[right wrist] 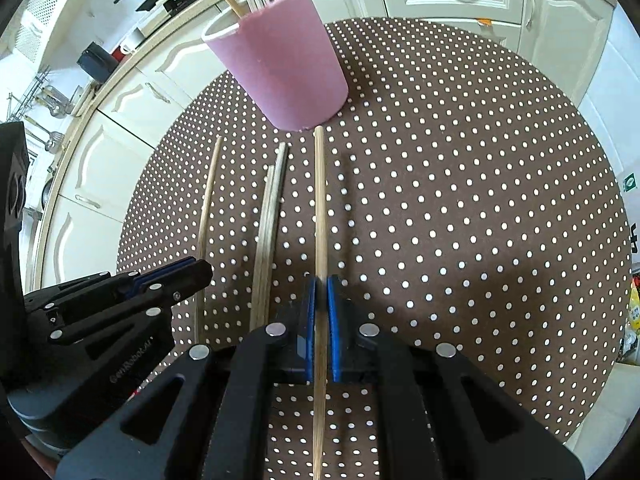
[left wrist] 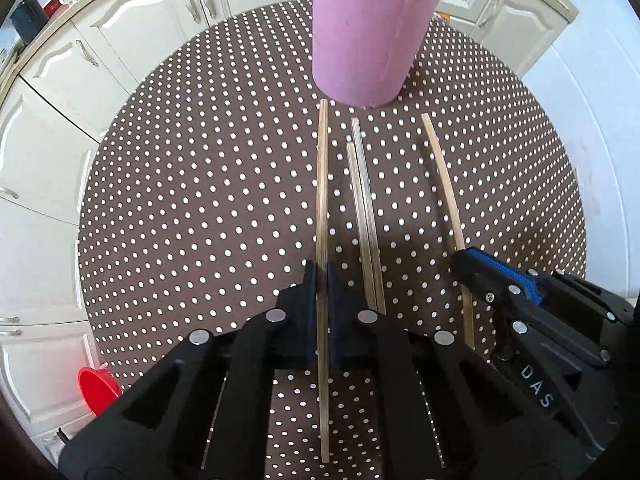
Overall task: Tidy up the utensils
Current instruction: 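Lift both held chopsticks upright toward the pink cup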
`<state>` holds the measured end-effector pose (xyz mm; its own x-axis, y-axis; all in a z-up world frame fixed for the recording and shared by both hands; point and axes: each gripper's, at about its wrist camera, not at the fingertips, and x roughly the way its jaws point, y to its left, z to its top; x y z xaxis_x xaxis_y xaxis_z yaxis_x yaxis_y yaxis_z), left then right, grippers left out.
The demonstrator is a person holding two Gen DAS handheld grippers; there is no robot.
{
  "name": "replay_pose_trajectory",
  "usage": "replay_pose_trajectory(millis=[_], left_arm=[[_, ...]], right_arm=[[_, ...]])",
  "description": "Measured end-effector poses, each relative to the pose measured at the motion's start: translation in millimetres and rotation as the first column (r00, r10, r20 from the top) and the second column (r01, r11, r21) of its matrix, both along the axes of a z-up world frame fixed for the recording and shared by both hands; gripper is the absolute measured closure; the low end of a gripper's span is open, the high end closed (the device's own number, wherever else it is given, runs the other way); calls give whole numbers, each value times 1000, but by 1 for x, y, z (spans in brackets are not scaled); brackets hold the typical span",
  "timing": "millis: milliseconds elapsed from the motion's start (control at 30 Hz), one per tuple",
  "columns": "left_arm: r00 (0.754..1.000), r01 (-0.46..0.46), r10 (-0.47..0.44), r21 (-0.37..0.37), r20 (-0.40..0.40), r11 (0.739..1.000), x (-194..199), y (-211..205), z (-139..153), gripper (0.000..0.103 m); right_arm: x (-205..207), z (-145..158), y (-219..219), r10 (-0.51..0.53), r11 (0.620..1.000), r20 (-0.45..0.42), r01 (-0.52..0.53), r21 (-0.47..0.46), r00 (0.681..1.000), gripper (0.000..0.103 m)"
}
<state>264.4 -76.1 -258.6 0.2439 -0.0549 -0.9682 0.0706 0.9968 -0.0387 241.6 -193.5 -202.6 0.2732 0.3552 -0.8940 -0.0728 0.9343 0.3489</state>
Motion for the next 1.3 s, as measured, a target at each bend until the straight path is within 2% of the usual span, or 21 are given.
replay_pose_trajectory(millis=[300, 467, 667, 1000, 1300], left_arm=[[999, -6, 7, -9, 42, 1000, -6, 55, 38, 97], [998, -14, 15, -17, 62, 1000, -5, 66, 56, 97], [995, -21, 24, -29, 96, 999, -5, 74, 72, 97], [984, -30, 31, -9, 174, 1000, 11, 75, 115, 97], [962, -14, 16, -10, 271, 1000, 35, 75, 157, 97]], right_arm=[[5, 25, 2, -31, 999, 94, 29, 24, 995, 98], [12, 42, -1, -68, 997, 168, 59, 54, 983, 98], [24, 64, -16, -132, 990, 247, 116, 78, 960, 98], [40, 94, -28, -192, 979, 362, 153, 135, 912, 98], [62, 118, -32, -232, 971, 442, 181, 156, 867, 98]])
